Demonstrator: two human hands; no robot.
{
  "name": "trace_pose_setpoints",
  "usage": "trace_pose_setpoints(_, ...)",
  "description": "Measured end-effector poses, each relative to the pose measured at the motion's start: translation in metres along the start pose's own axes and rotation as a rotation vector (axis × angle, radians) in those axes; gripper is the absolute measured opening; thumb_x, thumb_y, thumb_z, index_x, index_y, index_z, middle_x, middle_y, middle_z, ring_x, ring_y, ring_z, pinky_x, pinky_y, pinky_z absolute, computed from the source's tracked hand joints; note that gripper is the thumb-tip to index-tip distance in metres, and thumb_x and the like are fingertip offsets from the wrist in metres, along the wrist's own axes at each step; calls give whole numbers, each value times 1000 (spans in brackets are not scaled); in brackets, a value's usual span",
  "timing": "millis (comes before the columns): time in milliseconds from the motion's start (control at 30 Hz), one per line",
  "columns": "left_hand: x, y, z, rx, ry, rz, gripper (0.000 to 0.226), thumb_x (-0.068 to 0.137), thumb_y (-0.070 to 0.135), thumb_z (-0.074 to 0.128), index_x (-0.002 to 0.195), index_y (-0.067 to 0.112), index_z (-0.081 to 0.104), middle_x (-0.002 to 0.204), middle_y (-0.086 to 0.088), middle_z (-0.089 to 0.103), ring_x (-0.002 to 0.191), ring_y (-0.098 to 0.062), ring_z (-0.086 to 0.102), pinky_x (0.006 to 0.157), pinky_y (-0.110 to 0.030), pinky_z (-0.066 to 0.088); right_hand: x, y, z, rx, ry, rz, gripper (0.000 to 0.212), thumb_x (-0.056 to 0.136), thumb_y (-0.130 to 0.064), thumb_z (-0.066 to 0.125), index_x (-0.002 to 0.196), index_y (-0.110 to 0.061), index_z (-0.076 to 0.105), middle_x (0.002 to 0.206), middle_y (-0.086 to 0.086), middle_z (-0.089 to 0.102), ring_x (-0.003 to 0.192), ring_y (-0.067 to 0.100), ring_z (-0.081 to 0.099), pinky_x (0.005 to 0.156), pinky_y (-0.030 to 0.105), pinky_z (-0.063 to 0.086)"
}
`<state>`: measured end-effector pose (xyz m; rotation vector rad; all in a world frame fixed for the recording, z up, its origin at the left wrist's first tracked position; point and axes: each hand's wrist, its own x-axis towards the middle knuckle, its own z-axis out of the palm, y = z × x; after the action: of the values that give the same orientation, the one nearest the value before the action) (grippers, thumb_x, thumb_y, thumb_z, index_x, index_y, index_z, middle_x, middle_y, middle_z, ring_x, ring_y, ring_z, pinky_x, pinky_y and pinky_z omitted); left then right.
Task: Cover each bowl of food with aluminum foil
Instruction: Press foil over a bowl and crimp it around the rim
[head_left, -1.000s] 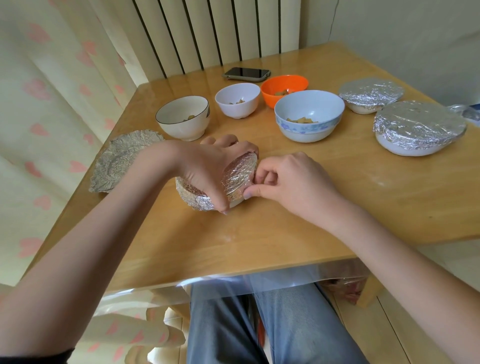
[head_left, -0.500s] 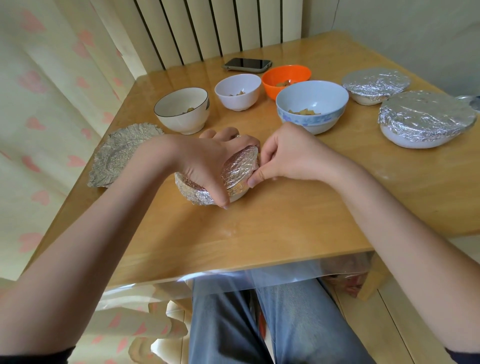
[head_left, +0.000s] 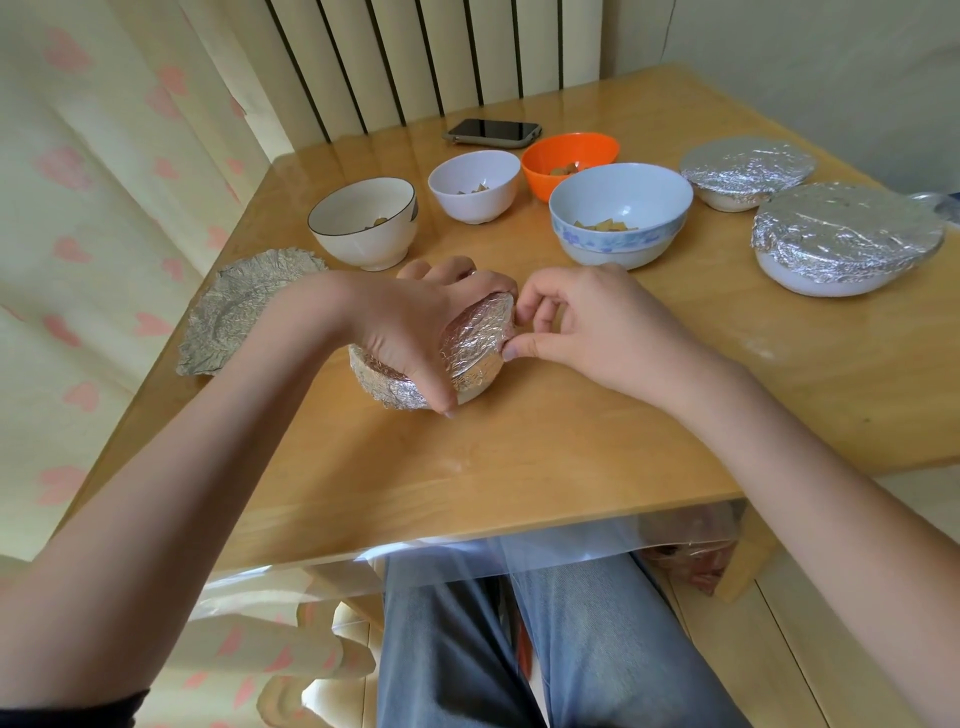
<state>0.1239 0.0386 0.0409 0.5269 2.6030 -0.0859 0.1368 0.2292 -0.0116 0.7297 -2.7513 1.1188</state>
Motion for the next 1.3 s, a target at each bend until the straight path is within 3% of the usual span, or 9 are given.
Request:
trace_pose_setpoints(167, -10, -1, -8, -131, -55, 28, 128, 37, 77, 75, 132, 75, -10, 162, 7, -19, 148, -20, -20, 120, -55, 4, -18, 1, 16, -30, 136, 1, 23, 77, -40, 74, 91, -24, 65, 81, -11, 67, 66, 5, 57, 71, 36, 51)
trace_pose_setpoints(300, -19, 1, -11, -227, -43, 97, 85, 58, 74, 65, 133, 70, 27, 164, 6, -6, 147, -7, -18, 121, -42, -2, -26, 2, 29, 72, 156, 34, 29, 78, -34, 75, 101, -16, 72, 91, -5, 73, 79, 10, 67, 77, 37, 54)
trace_pose_setpoints(400, -15, 6, -7, -156, -35, 62, 75, 52, 72, 64, 120, 71, 34, 163, 6, 6, 151, -21, -5, 120, -50, 7, -25, 4, 30, 84, 147, 16, 26, 79, -36, 74, 96, -16, 74, 89, -5, 74, 80, 8, 68, 77, 36, 54)
trace_pose_setpoints(467, -12, 8, -6, -138, -24, 42, 67, 47, 73, 57, 110, 72, 34, 145, 11, 26, 141, -32, 21, 113, -55, 25, -21, 4, 26, 78, 138, 27, 27, 77, -41, 74, 94, -20, 74, 86, -6, 73, 77, 8, 66, 76, 36, 54)
trace_pose_setpoints(533, -10, 8, -5, -138, -21, 28, 64, 45, 71, 55, 106, 71, 34, 126, 13, 31, 126, -27, 31, 107, -54, 33, -17, 5, 22, 64, 136, 16, 29, 73, -44, 76, 91, -20, 74, 81, -7, 72, 75, 9, 64, 74, 36, 53)
trace_pose_setpoints(833, -12, 8, -4, -142, -13, 48, 72, 44, 71, 55, 112, 71, 31, 133, 15, 28, 129, -28, 27, 110, -50, 28, -2, 14, 17, 84, 112, -119, 20, 70, -30, 81, 76, -13, 73, 69, -5, 67, 67, 12, 61, 66, 34, 49)
trace_pose_setpoints(1000, -10, 1, 1, -178, 40, 46, 100, 41, 70, 62, 129, 72, 15, 151, 35, -8, 150, -21, 3, 118, -51, 17, 6, 19, 12, 108, 57, -142, 21, 68, -29, 82, 73, -12, 73, 69, -1, 70, 66, 14, 62, 66, 36, 50)
trace_pose_setpoints(1133, -8, 1, -2, -139, 31, 60, 103, 46, 70, 65, 137, 56, 19, 144, 34, 16, 140, -16, 19, 113, -41, 24, 19, 15, 0, 64, -35, -166, 19, 64, -28, 85, 69, -14, 73, 62, -4, 66, 61, 8, 56, 60, 30, 45)
trace_pose_setpoints(1300, -7, 2, -6, -145, 8, 58, 96, 45, 71, 65, 130, 61, 21, 130, 37, 22, 134, -13, 24, 108, -40, 28, 35, 6, -11, 43, -213, -136, 19, 60, -25, 86, 64, -14, 71, 52, -15, 58, 51, 0, 47, 47, 14, 31)
